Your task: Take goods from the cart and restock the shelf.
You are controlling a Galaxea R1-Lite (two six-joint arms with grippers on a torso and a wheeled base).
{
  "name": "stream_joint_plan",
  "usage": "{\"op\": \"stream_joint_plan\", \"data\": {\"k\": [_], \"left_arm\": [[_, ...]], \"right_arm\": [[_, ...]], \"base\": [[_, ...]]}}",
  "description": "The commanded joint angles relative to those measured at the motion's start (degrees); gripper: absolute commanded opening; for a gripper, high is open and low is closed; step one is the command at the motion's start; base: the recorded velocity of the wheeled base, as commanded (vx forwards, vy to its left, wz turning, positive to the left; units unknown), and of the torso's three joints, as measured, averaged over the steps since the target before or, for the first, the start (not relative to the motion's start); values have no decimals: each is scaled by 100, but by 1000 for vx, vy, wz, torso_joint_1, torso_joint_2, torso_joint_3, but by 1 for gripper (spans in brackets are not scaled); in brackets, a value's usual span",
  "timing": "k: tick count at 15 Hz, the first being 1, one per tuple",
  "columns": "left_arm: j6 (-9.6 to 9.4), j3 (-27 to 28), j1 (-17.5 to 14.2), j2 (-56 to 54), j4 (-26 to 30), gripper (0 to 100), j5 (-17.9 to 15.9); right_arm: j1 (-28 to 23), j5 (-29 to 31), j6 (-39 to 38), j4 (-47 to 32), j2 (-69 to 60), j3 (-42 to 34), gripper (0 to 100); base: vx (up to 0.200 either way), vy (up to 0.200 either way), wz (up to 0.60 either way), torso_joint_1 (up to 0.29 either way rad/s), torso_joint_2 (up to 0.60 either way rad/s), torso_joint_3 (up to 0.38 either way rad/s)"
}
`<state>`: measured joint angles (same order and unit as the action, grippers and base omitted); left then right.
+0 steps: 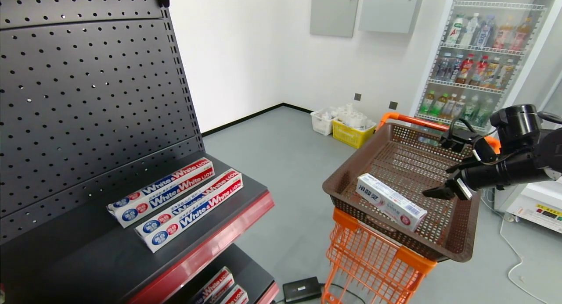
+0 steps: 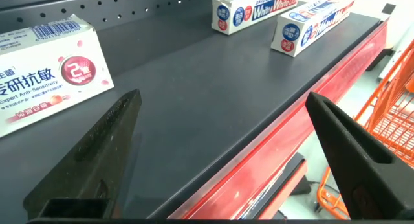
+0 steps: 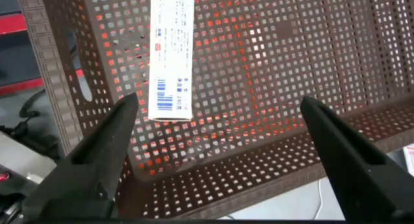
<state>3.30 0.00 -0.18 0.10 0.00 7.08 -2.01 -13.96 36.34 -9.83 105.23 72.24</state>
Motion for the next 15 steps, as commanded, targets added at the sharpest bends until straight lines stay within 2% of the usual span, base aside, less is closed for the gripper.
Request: {"op": "stream_joint_plan", "data": {"k": [1, 3, 7, 9, 15], "left_arm": [[4, 0, 9, -1, 0, 100, 4], [4, 0, 1, -1, 0, 100, 4], [4, 0, 1, -1, 0, 100, 4], [4, 0, 9, -1, 0, 100, 4], [4, 0, 1, -1, 0, 100, 4]], "right_arm": [[61, 51, -4, -81, 340, 510, 100], [192, 209, -4, -98, 534, 756, 100], [447, 209, -101, -28, 815, 791, 100], [544, 192, -215, -28, 1026, 1055, 100], [570, 174, -224, -63, 1544, 1591, 100]], "base": [[0, 0, 0, 0, 0, 0], [0, 0, 0, 0, 0, 0], [0, 0, 0, 0, 0, 0], [0, 0, 0, 0, 0, 0], [0, 0, 0, 0, 0, 0]]}}
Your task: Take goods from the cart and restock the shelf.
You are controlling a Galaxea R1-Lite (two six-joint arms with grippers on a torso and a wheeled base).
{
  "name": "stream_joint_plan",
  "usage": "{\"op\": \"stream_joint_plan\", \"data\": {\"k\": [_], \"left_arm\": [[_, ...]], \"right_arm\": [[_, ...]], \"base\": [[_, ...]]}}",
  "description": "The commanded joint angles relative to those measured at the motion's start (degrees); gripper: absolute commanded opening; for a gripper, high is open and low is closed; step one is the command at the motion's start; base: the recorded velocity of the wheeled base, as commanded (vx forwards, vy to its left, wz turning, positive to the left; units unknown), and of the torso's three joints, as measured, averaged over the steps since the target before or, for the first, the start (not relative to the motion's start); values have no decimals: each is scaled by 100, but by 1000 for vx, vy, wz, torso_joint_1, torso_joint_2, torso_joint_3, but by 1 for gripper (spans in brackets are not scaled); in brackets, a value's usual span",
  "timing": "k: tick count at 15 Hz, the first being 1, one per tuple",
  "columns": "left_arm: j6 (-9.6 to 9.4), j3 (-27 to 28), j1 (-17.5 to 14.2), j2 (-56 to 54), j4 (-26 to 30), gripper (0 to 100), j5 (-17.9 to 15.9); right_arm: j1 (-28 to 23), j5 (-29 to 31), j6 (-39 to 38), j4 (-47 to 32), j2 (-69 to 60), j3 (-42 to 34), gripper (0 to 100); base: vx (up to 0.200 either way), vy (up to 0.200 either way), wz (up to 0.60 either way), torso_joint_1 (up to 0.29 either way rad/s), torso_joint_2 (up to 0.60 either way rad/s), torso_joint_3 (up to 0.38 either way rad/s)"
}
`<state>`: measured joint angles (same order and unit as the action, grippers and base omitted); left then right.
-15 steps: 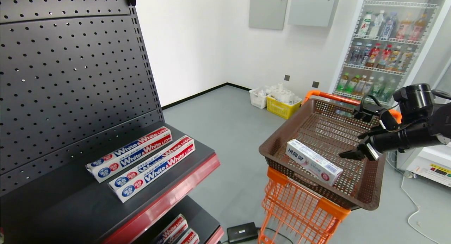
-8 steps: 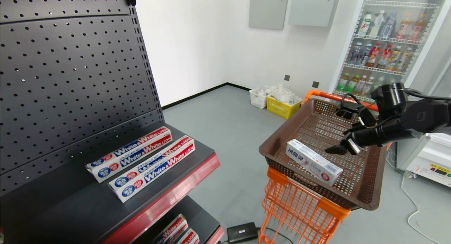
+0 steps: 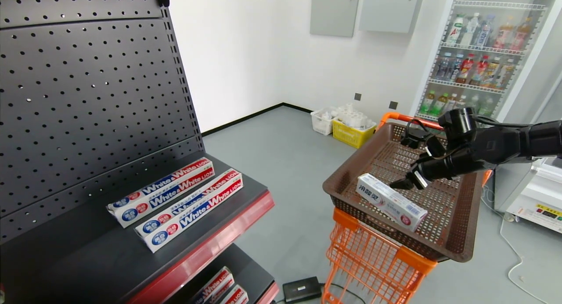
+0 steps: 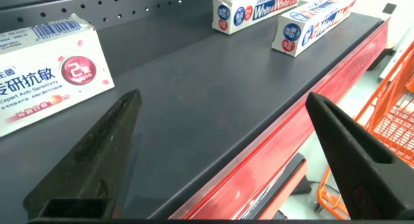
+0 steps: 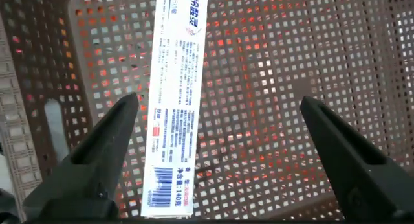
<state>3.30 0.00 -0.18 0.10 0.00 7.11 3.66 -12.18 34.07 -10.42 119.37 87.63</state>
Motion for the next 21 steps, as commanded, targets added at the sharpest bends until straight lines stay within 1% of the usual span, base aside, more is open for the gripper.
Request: {"op": "stream_joint_plan", "data": {"k": [1, 3, 5, 8, 11, 15, 17, 21], "left_arm": [[4, 0, 1, -1, 0, 100, 1], [4, 0, 1, -1, 0, 100, 1], [4, 0, 9, -1, 0, 100, 1], [4, 0, 1, -1, 0, 100, 1], [4, 0, 1, -1, 0, 100, 1], [4, 0, 1, -1, 0, 100, 1], [4, 0, 1, -1, 0, 100, 1], [4, 0, 9, -1, 0, 100, 1]], "right_arm": [[3, -4, 3, -4, 130, 53, 100], [135, -4, -261, -21, 429, 264, 100], [267, -4, -366, -39, 596, 492, 100], [478, 58, -621, -188, 675, 580, 100], [443, 365, -621, -601, 684, 835, 100], [434, 400, -700, -830, 684, 809, 100], [452, 611, -718, -944, 693, 791, 100], [390, 611, -727, -1137, 658, 765, 100]], "base": [[0, 0, 0, 0, 0, 0], [0, 0, 0, 0, 0, 0], [0, 0, 0, 0, 0, 0], [0, 0, 0, 0, 0, 0], [0, 0, 0, 0, 0, 0], [0, 0, 0, 0, 0, 0], [0, 0, 0, 0, 0, 0], [0, 0, 0, 0, 0, 0]]}}
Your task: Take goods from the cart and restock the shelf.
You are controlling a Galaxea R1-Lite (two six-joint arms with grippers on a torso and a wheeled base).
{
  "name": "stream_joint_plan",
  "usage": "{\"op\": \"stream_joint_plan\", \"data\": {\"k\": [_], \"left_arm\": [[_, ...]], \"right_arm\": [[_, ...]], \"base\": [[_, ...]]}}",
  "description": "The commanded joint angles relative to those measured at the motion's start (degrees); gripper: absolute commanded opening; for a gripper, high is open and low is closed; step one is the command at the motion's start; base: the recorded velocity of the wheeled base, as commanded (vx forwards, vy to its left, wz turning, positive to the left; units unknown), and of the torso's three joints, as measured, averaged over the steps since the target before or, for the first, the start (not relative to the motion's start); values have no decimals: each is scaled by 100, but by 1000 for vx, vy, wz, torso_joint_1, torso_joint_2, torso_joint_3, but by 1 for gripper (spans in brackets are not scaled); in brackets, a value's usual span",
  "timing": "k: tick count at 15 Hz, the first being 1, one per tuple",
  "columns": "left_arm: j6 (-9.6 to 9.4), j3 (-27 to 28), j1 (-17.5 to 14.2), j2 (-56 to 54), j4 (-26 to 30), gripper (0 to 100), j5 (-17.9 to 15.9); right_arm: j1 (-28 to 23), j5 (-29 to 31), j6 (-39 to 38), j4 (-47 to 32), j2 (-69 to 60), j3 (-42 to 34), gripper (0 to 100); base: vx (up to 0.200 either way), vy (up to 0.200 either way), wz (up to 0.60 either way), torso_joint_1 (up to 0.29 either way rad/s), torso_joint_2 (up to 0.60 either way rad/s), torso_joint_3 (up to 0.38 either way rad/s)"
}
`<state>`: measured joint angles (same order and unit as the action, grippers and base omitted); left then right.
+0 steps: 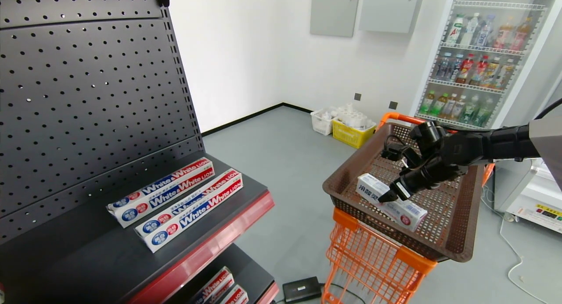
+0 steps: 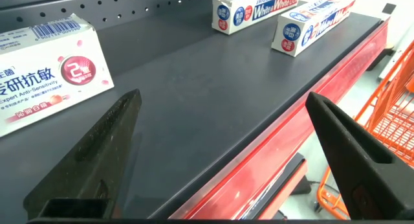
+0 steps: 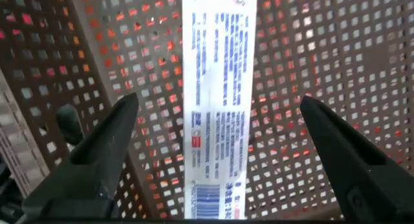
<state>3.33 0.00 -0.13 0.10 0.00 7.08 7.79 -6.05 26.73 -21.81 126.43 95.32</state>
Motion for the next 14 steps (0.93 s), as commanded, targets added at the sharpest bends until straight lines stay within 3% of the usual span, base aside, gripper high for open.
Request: {"op": "stream_joint_plan", "data": {"k": [1, 14], "left_arm": [[1, 0, -4, -1, 0, 100, 4], [1, 0, -4, -1, 0, 100, 4]], "right_arm": [[-49, -11, 7, -148, -83, -22, 100], [-164, -186, 34, -333, 216, 163, 100]], "base": [[0, 0, 0, 0, 0, 0], [0, 0, 0, 0, 0, 0]]}}
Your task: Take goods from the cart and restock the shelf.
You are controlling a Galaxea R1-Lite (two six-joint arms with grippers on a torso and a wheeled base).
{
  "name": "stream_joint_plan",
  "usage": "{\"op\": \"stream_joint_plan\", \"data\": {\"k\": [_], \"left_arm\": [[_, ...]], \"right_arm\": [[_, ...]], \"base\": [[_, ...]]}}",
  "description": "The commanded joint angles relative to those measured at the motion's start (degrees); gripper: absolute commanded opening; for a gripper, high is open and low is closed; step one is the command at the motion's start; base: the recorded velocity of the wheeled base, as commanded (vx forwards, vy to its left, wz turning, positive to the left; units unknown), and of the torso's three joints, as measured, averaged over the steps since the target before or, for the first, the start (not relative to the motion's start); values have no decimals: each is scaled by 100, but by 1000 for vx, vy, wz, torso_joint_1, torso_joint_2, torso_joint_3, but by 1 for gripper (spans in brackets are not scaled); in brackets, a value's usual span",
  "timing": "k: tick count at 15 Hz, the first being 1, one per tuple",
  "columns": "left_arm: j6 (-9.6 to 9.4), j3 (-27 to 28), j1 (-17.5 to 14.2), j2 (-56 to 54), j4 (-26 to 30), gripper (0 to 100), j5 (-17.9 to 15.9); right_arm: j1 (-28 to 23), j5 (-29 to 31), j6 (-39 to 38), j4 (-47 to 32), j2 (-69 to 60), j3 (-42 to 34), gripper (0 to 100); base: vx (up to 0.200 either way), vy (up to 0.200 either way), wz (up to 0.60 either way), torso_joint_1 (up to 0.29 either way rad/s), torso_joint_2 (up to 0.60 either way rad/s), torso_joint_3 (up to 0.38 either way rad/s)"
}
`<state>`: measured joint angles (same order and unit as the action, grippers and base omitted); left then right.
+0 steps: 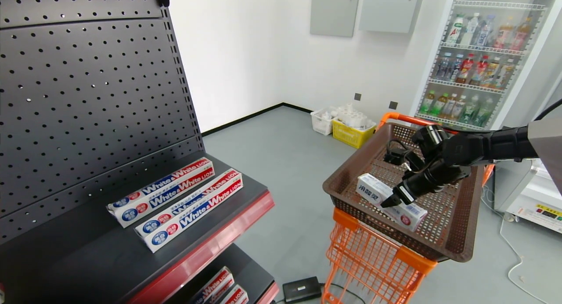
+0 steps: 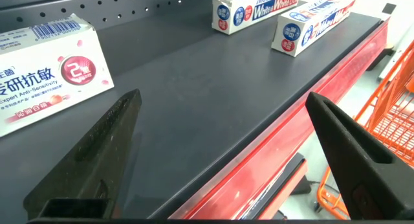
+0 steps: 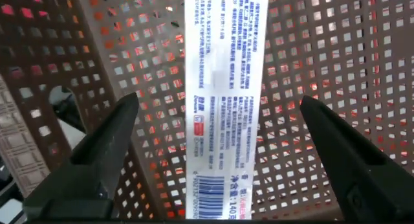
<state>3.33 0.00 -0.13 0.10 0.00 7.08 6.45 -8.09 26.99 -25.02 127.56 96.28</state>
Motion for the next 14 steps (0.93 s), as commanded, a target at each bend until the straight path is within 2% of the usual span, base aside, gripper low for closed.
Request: {"op": "stream_joint_plan", "data": {"k": [1, 14], "left_arm": [[1, 0, -4, -1, 0, 100, 4], [1, 0, -4, -1, 0, 100, 4]], "right_arm": [[-56, 18, 17, -30, 111, 84, 100], [-65, 10, 114, 23, 489, 242, 100]], "base": [[0, 0, 0, 0, 0, 0], [0, 0, 0, 0, 0, 0]]}}
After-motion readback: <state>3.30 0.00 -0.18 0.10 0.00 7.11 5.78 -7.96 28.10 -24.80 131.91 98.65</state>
